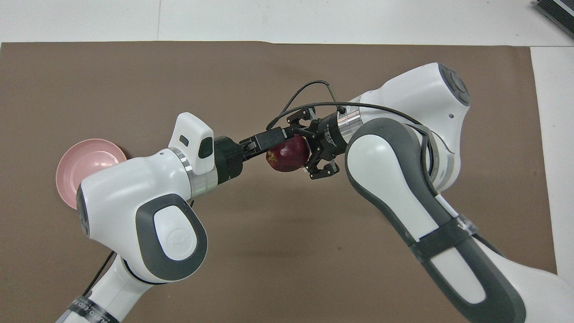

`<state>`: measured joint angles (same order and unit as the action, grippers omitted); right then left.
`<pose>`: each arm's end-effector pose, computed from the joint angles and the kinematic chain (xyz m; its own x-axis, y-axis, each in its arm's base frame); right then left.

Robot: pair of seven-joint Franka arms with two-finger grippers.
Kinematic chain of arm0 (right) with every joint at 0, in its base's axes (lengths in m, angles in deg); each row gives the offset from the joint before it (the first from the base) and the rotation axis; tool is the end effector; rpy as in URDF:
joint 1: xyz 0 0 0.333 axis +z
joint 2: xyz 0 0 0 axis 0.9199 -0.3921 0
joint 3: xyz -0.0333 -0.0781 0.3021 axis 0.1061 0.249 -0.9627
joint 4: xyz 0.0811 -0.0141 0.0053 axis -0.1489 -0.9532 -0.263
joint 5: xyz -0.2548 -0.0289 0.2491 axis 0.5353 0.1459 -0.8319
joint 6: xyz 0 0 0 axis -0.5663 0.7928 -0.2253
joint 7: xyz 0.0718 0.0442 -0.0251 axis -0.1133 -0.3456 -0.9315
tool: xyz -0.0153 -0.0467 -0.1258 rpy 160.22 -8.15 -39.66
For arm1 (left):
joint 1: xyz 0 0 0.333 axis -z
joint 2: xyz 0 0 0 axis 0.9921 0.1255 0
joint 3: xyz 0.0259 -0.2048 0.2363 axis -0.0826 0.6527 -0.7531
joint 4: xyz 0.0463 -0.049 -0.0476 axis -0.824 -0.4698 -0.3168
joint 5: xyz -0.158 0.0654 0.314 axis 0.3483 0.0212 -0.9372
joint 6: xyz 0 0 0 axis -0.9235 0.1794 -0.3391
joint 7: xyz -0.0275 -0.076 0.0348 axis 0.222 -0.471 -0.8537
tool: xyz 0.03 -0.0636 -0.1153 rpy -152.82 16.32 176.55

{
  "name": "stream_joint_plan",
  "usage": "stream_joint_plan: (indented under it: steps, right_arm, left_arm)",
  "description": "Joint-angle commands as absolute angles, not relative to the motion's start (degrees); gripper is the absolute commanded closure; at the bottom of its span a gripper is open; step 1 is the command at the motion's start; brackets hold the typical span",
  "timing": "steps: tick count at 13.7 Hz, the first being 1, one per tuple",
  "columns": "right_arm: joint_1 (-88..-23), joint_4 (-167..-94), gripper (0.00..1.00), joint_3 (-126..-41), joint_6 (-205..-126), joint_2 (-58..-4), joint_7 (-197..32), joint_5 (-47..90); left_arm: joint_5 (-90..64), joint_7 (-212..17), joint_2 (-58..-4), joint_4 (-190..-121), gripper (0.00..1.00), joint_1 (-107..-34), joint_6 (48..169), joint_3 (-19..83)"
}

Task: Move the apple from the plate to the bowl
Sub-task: 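Open the left gripper and pull the right gripper back with the apple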

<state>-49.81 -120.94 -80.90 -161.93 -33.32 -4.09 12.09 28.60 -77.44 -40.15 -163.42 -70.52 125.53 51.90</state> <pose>0.5629 0.2803 0.4425 0.3775 -0.7024 -0.6034 -0.9179 -0.3698 -0.1439 0.4849 -0.3162 0.4878 0.9284 0.3266 0.1772 0.0552 -0.5929 0.8034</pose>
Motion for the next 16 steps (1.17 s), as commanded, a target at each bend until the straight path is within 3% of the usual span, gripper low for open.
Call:
stream_joint_plan:
  steps: [1,7,10,12,16]
  right_arm:
    - [-52.67,-120.31,1.0,-81.05,-158.1,-32.58,-7.67,11.29]
    - [-57.68,-114.69,1.0,-80.78,-151.42,-31.35,-14.88,20.69]
    - [-59.18,-114.68,1.0,-80.78,-150.1,-30.3,-25.05,29.53]
    - [-59.53,-116.08,1.0,-80.7,-150.09,-29.34,-31.3,35.44]
    - [-62.86,-126.69,1.0,-80.52,-153.33,-24.51,-43.87,40.38]
  left_arm:
    - [28.09,-76.66,-39.38,-162.84,0.0,-71.01,125.64,51.9]
    - [22.14,-76.49,-39.47,-164.25,0.0,-74.77,122.75,51.73]
    - [7.31,-76.66,-39.38,-163.03,0.0,-81.62,110.75,51.64]
    - [-6.83,-76.75,-37.46,-159.52,0.0,-84.98,102.3,51.64]
    - [-27.95,-76.84,-36.83,-152.23,0.0,-90.77,89.02,51.46]
